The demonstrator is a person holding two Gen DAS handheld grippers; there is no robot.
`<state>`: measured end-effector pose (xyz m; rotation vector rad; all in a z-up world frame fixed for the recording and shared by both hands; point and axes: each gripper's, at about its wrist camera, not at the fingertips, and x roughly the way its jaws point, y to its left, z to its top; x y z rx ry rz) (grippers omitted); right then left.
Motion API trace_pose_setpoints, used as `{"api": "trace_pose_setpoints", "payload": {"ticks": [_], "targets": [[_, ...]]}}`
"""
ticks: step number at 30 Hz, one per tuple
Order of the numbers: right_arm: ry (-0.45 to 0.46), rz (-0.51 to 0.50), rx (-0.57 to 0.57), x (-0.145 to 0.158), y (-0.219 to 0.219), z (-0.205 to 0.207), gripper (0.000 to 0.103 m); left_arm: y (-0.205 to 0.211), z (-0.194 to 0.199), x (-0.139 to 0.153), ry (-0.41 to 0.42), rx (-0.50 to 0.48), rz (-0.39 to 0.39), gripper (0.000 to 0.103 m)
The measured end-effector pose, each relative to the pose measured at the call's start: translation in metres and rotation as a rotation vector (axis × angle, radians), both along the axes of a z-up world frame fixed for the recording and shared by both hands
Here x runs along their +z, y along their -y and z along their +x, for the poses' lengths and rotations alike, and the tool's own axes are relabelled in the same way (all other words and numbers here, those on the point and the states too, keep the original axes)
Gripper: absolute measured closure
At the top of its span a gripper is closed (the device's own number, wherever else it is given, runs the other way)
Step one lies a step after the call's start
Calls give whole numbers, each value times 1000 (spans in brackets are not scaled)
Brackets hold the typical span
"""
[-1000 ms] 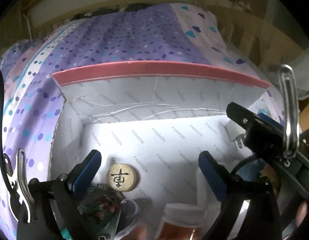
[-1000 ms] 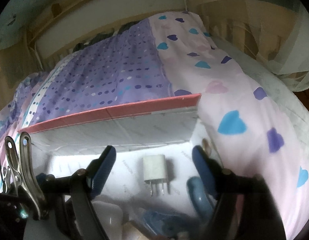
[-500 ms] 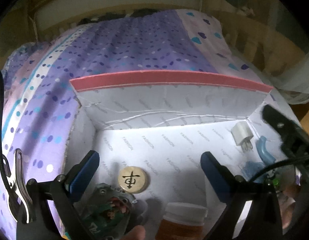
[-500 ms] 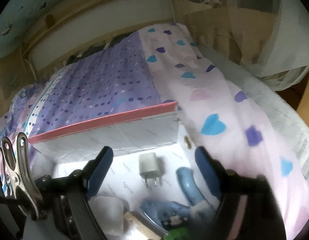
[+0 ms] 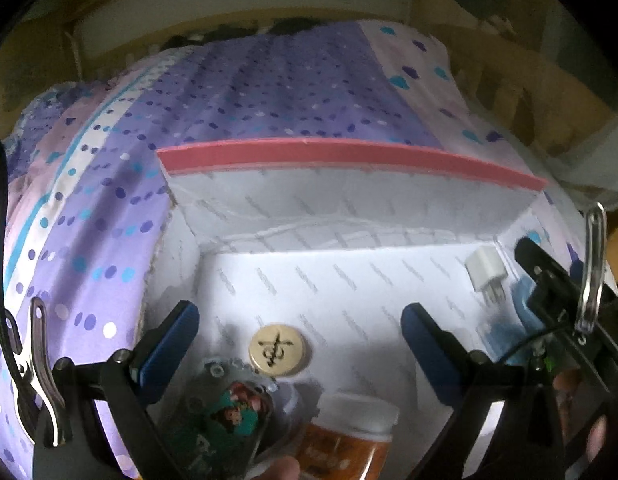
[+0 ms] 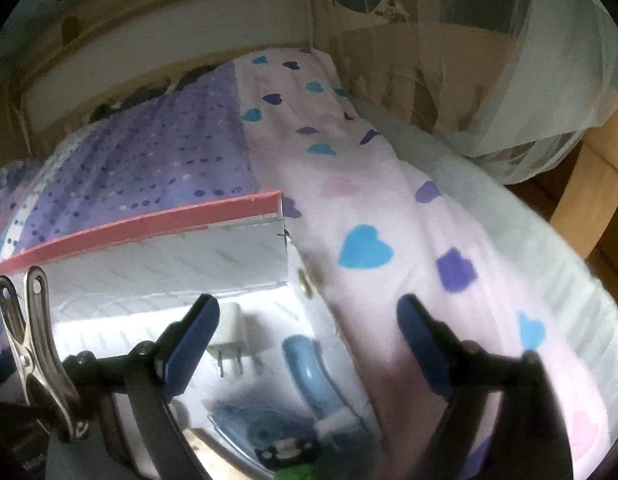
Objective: Organize rigid objects
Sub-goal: 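Lift both open tools up out of the pink box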
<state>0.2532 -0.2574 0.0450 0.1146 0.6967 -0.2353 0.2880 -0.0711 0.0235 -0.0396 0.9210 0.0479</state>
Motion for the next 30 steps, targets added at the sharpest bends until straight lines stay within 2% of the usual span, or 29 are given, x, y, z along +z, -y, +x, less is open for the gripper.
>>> {"api": "trace_pose_setpoints", "payload": {"ticks": [9,17,21,30], "targets": [[-25,-28,105,8,-22,-20,11,3,-23,13,32,-68,-9,0],[-70,-1,114,-1,-25,-28,11,0,-34,-3,16,-92,9,0],[-100,42,113,-10,-21,-30,11,-4,-36,-5,18,-94,-35,0],[-148,23,99,-27,-17,-42,11,-1,-51,-10,32,-123,-41,1]]}}
